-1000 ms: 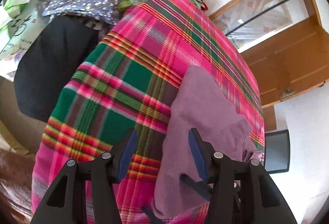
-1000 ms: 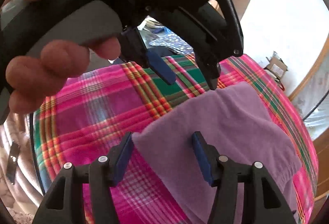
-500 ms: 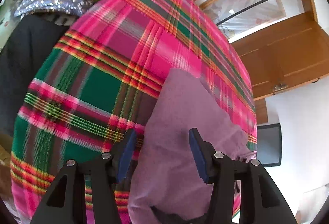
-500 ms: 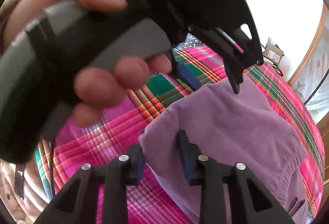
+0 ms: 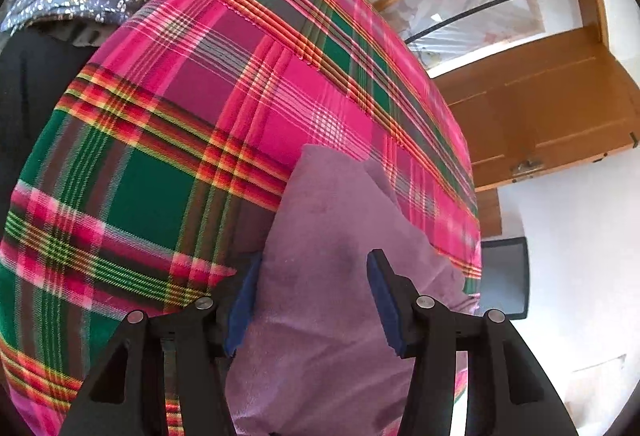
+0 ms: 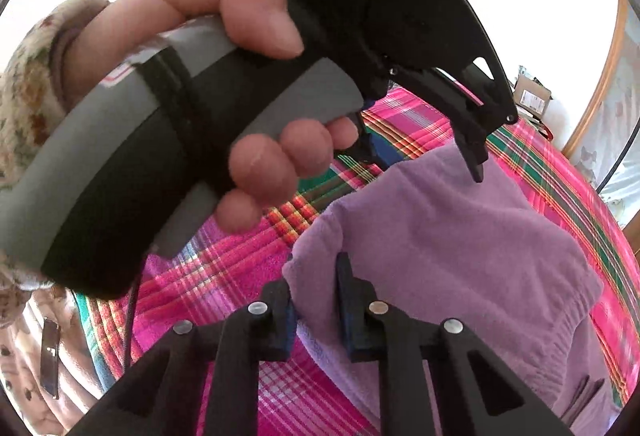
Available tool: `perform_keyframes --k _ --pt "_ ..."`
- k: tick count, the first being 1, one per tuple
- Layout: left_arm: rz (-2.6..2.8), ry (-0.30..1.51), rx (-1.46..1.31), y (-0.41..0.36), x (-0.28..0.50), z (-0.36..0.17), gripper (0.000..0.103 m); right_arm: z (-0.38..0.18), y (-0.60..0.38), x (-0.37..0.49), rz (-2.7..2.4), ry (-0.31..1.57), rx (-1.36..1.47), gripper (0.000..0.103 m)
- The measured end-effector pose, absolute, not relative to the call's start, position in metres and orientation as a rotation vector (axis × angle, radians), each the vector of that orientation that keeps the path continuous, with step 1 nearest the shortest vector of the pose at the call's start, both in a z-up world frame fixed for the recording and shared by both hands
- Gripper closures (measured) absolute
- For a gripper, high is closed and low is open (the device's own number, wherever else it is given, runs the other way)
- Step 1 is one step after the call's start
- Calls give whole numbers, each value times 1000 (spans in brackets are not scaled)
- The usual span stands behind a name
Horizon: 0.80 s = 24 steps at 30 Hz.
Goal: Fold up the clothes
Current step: 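Close the left gripper on the garment edge and lift it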
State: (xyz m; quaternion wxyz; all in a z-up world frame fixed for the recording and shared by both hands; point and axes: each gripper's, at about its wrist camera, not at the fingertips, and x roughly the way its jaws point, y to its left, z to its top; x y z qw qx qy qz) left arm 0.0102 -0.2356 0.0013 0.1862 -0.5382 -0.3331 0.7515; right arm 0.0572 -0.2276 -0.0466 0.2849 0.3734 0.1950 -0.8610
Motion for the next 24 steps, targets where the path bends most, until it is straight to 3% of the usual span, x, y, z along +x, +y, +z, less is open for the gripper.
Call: perform_keyframes --k 3,9,12,24 --pt "2130 -969 -1515 -237 7 -2 69 -47 -224 56 -2308 504 995 86" --pt "2129 -973 -1512 -236 9 -2 87 -45 -216 56 -2317 487 981 88" --pt "2137 -988 -1482 -237 11 3 91 -42 -212 57 -2330 479 961 88" --pt "2184 -938 -1391 -213 23 59 92 -10 -179 70 -2398 403 860 89"
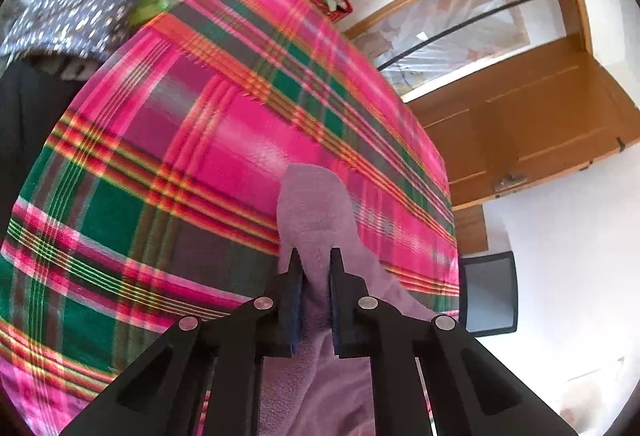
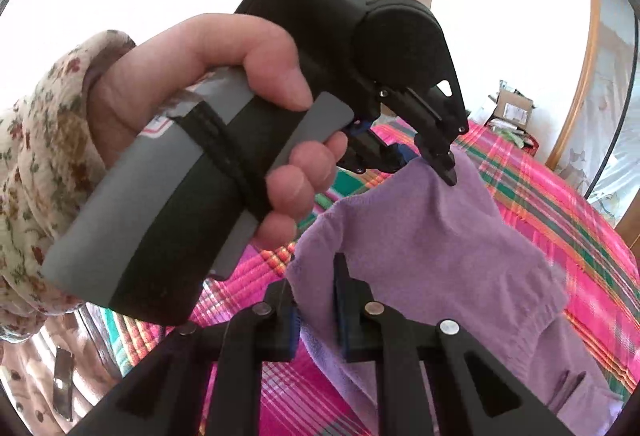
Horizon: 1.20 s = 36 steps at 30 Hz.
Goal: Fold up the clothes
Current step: 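Close the left gripper on the garment edge and lift it, then carry the lifted garment edge over the garment with the left gripper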
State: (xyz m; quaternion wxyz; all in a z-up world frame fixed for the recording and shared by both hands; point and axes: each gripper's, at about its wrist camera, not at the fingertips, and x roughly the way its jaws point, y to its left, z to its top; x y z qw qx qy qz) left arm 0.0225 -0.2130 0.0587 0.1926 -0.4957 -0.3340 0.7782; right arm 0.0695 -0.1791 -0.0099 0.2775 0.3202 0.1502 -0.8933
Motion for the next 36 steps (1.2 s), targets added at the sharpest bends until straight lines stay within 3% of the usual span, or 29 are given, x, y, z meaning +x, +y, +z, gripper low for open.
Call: perform_keyframes --k 21,27,36 --pt "2225 -822 -1341 -147 41 144 92 51 -106 107 -2546 299 688 89" --pt "2227 -756 -1343 -121 45 162 92 72 -92 189 -2572 246 672 89" --pt "2245 -688 -1375 -83 48 173 92 87 -57 177 -2549 46 712 89"
